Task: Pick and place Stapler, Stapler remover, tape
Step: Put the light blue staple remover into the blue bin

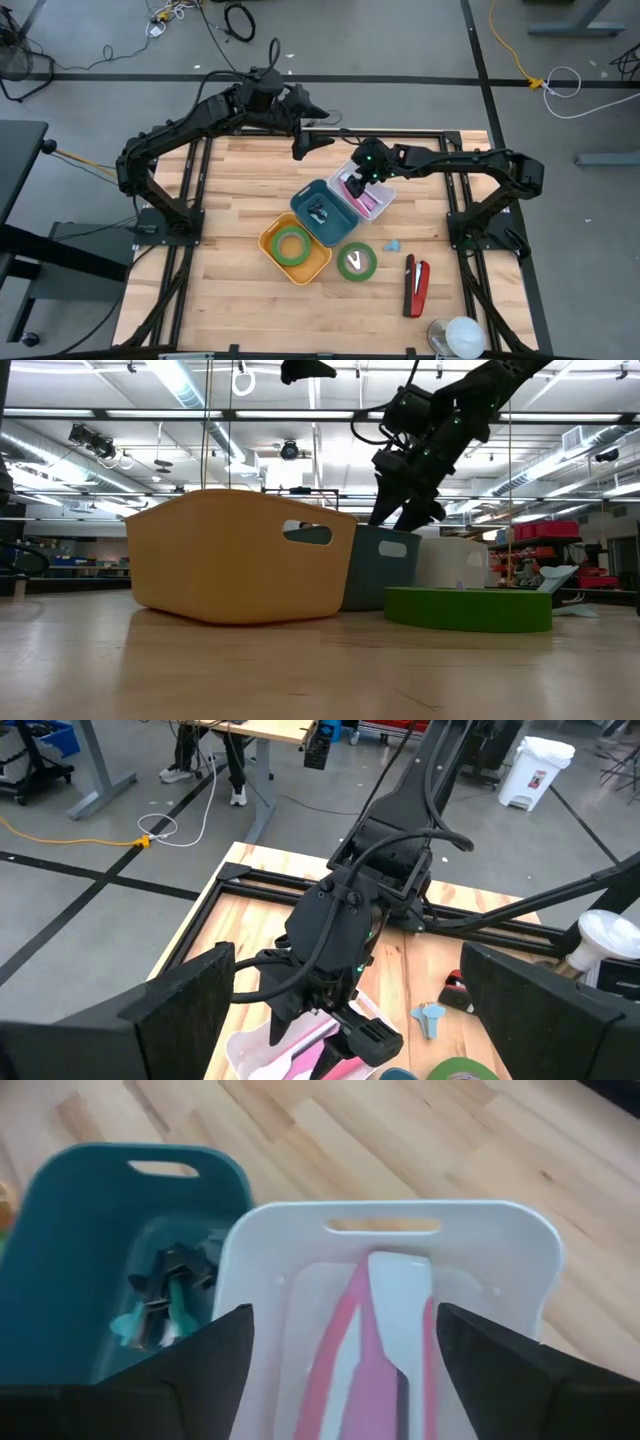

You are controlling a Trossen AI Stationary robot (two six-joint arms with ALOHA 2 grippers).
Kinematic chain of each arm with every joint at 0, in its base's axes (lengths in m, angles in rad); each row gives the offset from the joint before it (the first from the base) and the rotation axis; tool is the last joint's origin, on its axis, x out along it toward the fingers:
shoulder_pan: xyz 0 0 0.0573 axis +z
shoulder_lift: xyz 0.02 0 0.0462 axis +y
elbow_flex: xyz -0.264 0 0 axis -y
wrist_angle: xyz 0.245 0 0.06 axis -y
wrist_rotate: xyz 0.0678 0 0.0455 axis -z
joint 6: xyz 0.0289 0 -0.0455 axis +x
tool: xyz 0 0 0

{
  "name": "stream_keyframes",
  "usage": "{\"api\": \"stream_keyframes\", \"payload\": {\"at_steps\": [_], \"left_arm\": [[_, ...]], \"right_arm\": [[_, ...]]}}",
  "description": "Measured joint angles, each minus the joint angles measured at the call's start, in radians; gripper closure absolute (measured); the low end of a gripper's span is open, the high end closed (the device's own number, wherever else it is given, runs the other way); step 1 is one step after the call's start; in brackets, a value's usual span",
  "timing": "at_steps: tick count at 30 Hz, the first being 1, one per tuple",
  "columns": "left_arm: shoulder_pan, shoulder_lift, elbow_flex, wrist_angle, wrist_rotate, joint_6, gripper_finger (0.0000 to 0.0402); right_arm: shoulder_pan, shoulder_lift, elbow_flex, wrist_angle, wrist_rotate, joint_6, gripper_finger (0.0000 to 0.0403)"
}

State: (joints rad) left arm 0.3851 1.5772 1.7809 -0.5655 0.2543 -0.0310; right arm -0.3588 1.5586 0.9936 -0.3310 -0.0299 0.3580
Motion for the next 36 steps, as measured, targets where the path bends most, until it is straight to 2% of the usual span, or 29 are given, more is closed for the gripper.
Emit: {"api": "stream_keyframes", "payload": {"at_steps": [9,16,24,32,36], "left_arm": [[0.000,0.000,0.000,-0.017,-0.011,0.022,0.0017],[0.000,0.000,0.000,-0.105,-0.018,0.025,0.0047],[0.000,0.000,0.000,-0.126,-0.019,0.025,0.0058],[-0.001,0.000,-0.001,-0.126,-0.033,0.027,0.0058],[-0.001,0.000,0.000,-0.126,-0.033,0.024,0.0058]], "right_arm": [[0.001,-0.046,0.062,-0.034,-0.062,-0.064,0.0107],[0.017,-0.169,0.105,-0.145,-0.050,-0.118,0.0126],[0.074,-0.323,0.105,-0.271,0.003,-0.213,0.0141],[0.167,-0.376,0.105,-0.478,-0.087,-0.225,0.0143],[0.245,-0.376,0.105,-0.595,-0.094,-0.220,0.0143]]}}
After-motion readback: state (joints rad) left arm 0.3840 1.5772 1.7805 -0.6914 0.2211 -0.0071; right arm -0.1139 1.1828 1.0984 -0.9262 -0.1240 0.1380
